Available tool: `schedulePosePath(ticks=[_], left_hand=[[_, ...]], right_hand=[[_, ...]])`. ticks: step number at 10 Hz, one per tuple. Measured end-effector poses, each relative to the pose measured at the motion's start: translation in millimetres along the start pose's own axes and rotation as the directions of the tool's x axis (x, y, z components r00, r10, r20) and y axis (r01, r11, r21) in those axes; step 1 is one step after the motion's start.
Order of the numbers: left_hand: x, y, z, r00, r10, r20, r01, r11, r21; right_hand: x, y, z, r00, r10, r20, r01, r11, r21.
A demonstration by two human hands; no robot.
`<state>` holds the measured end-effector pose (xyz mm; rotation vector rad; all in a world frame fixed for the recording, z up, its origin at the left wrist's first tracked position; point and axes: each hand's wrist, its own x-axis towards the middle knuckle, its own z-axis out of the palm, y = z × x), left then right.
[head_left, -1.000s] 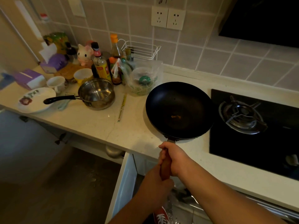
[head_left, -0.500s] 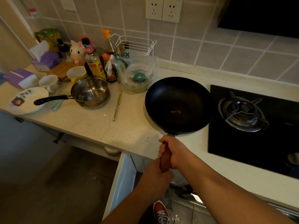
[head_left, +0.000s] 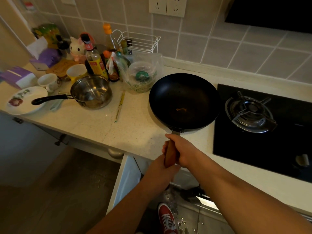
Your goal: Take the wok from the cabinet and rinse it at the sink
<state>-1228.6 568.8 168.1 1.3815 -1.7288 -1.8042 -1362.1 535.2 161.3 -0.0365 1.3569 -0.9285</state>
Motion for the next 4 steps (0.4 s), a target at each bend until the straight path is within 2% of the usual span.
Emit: schedulePosePath(ticks=[1,2,3,4], left_hand=[[-8.4,1.8,-3.9,0.997,-0.038,0.066,0.046,0.99,-0.131],[-21.8,-2.5,-7.2,0.993,-0.08,0.086,0.1,0.957,-0.271],[-33.4,-23.3,-10.3,0.976,-0.208,0.06,0.215,0.9,-0.379],[-46.3,-48.2,-12.7,0.938,-0.346,0.018,0.343,0.918,-0.198]], right_hand=[[-13.1,9.0,-12.7,0.995,-0.097,-0.009,0.095,0.991,-0.089],[-43.0,16.6,-31.5,0.979,-0.202,-0.012,0.19,0.935,-0.299],[-82.7,4.3,-53.3,0.94,-0.337,-0.047,0.307,0.901,-0.307],[-129.9,-19.7,-74.0,0.849,-0.527,0.041,0.519,0.817,-0.252]])
